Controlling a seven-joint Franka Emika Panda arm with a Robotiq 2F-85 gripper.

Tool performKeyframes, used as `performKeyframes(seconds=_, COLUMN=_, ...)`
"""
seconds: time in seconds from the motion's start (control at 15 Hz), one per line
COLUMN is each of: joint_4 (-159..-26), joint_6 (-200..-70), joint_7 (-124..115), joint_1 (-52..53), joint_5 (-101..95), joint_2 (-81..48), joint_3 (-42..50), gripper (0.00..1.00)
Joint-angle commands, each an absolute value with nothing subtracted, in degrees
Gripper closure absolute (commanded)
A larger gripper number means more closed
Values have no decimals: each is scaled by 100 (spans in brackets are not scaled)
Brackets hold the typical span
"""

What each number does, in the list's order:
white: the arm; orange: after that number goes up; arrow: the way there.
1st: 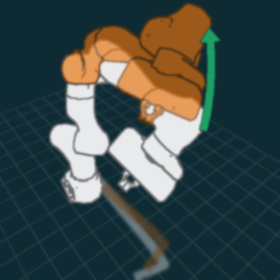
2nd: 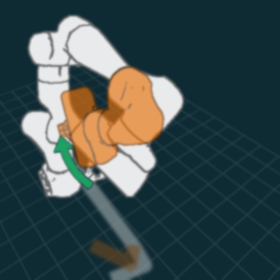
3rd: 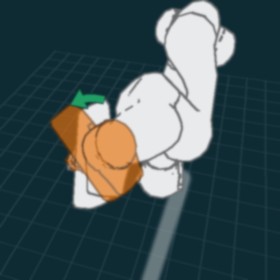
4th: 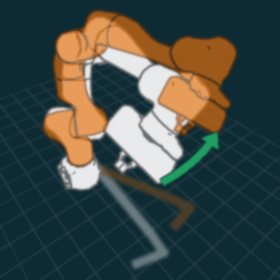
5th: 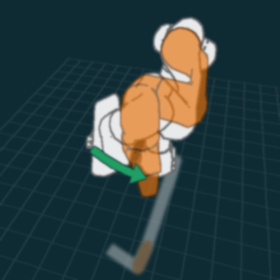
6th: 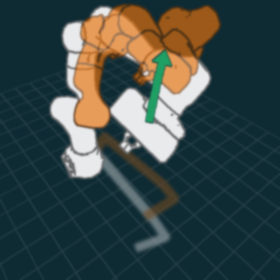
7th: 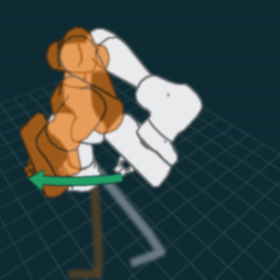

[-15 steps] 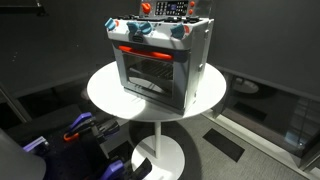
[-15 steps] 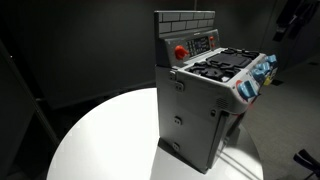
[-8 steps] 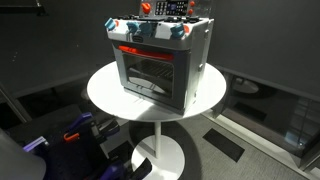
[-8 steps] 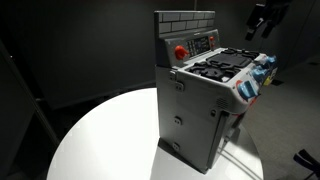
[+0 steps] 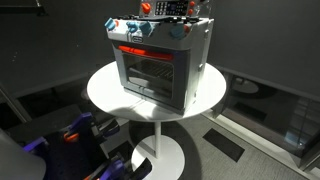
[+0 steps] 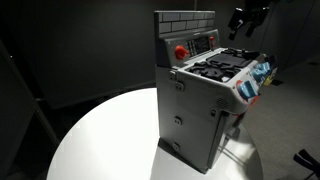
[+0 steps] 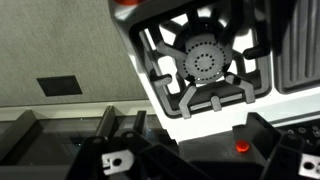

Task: Press the top right orange button on the stove

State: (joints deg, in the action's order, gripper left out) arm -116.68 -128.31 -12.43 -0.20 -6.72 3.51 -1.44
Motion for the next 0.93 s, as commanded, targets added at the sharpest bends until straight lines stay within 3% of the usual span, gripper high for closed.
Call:
performKeyframes(seconds=0.0, joint_4=-11168, joint_6=-12757, joint_7=-1543, joint_1=-8, joint_5=-899, joint_2=-51, joint_3=-147, gripper=0)
performKeyframes(seconds=0.87, joint_4=-10310, joint_6=-12737, joint_7=-1562, joint_1=143, joint_5=-870, joint_2=-810, joint_3=-91, gripper=0)
